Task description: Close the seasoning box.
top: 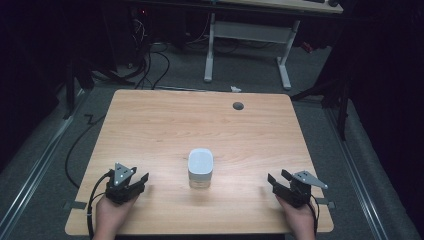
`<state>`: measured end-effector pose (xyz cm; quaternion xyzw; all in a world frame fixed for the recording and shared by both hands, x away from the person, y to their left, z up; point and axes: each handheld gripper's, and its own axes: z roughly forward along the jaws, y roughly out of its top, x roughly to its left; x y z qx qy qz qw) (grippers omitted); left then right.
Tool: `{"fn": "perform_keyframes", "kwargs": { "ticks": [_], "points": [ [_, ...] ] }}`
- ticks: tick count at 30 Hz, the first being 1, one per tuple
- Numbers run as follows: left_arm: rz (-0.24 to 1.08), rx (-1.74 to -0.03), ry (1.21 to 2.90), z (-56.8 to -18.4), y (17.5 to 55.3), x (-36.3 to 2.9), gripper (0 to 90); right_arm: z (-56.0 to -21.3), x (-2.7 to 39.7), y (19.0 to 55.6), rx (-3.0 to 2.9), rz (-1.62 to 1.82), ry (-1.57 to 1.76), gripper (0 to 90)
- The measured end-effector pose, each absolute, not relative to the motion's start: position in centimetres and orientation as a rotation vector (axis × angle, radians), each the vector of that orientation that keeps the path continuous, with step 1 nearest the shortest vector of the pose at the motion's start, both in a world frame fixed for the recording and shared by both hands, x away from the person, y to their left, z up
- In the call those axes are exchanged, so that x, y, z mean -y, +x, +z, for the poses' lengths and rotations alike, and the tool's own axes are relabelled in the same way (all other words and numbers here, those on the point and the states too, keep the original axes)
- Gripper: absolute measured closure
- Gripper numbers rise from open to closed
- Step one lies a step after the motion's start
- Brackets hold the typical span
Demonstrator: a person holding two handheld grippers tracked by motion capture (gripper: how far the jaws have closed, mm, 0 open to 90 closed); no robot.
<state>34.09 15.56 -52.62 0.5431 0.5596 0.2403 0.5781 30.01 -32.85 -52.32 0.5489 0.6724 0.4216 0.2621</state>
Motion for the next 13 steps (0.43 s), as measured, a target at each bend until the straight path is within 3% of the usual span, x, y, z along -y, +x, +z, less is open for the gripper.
{"fn": "perform_keyframes", "kwargs": {
  "ticks": [13],
  "points": [
    [0.547, -1.315, 1.243, -52.63, 33.92, -15.24, 48.5, -52.04, 32.61, 29.69, -1.816, 1.155, 1.456, 35.9]
  ]
}}
